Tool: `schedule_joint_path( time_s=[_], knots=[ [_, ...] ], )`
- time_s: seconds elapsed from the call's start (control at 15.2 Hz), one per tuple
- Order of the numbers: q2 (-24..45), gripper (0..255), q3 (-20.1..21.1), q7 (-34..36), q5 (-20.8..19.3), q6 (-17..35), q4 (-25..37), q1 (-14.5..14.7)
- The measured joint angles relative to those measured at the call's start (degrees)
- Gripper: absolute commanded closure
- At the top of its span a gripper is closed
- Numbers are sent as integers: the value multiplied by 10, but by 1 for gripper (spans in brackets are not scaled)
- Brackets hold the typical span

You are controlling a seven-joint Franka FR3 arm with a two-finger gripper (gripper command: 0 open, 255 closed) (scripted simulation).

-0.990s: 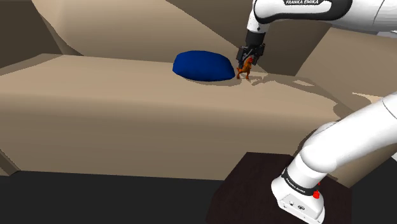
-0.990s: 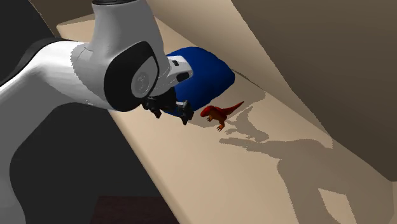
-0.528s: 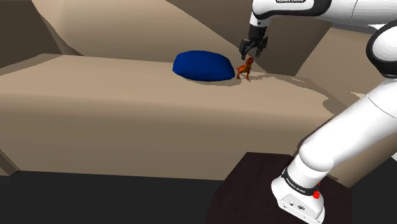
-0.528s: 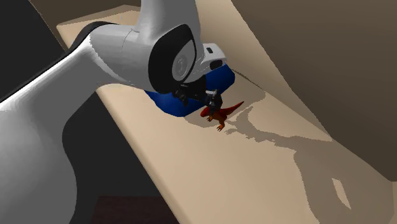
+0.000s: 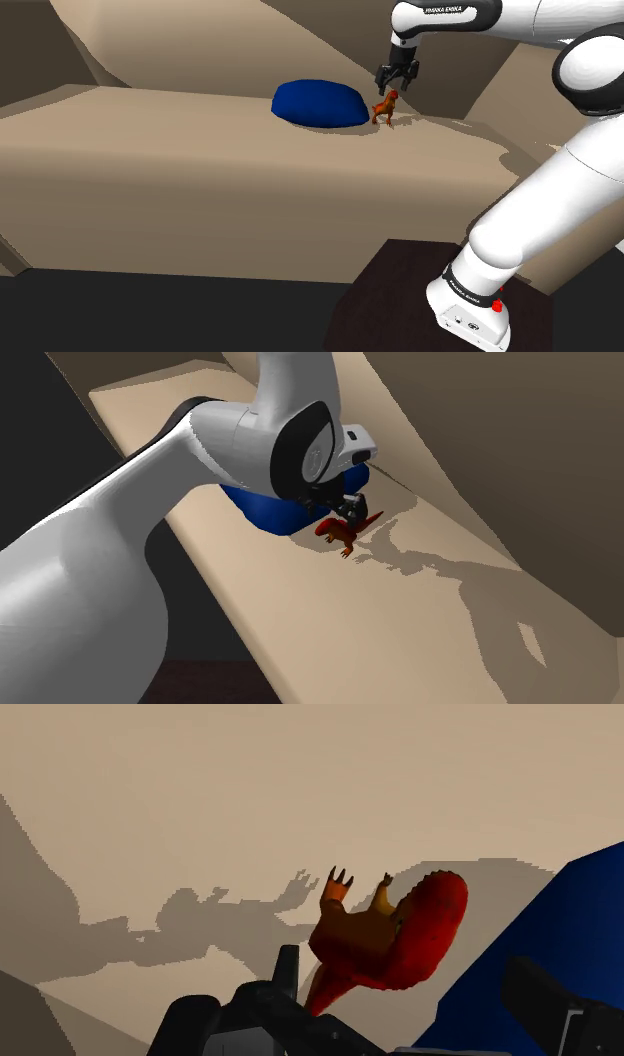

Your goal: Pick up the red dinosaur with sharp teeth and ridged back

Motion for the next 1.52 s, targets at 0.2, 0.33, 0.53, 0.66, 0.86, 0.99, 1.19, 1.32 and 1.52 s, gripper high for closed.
schedule_joint_path(
  time_s=[0.2, 0.33, 0.53, 0.66, 0.86, 0.99, 1.19, 1.32, 1.52],
  knots=[
    [-2, 0, -1, 3, -2, 21, -24, -1],
    [-3, 255, -1, 4, -2, 26, -29, -1],
    [-4, 255, -1, 4, -2, 27, -30, -1],
    [-4, 255, -1, 4, -2, 27, -30, -1],
    [-4, 255, -1, 4, -2, 27, -30, -1],
    [-4, 255, -1, 4, -2, 24, -27, -1],
    [-4, 255, 0, 1, -1, 4, -8, 0],
    [-2, 255, 1, -1, 0, -9, 8, 0],
    [2, 255, 1, -5, 1, -34, 37, 1]
  ],
)
